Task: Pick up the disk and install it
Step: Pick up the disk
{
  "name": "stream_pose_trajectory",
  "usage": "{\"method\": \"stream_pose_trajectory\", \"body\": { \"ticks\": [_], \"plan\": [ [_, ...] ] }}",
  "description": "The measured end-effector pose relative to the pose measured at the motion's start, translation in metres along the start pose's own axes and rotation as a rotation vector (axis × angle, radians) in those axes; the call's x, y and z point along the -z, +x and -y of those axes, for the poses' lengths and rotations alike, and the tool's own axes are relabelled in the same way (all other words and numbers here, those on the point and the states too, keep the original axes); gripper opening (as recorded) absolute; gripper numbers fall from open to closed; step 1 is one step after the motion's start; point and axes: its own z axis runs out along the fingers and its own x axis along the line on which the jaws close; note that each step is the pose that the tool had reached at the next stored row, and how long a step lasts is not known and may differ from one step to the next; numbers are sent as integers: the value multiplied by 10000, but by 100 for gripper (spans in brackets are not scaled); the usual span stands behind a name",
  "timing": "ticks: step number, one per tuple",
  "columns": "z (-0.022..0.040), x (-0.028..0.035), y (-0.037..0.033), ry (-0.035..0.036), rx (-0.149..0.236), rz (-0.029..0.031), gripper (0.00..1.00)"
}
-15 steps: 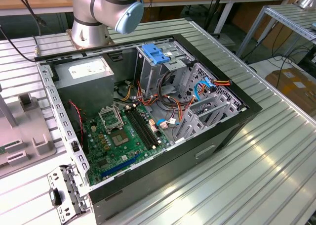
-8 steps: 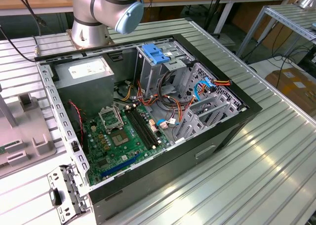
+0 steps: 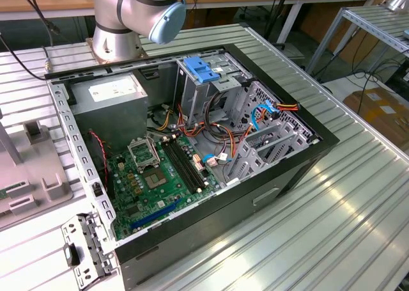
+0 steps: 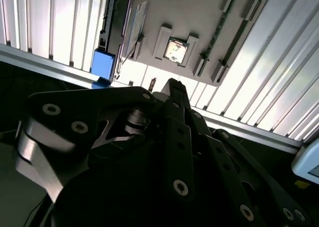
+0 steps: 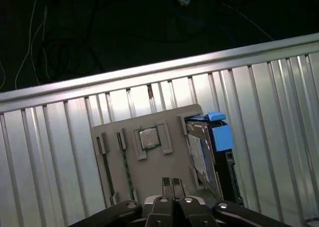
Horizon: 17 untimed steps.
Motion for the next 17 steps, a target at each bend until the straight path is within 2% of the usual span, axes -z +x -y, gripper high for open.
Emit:
{"method": "stream_pose_trajectory", "body": {
  "ticks": [17],
  "plan": [
    [0,0,0,-30,1246,-55,11]
  ]
}}
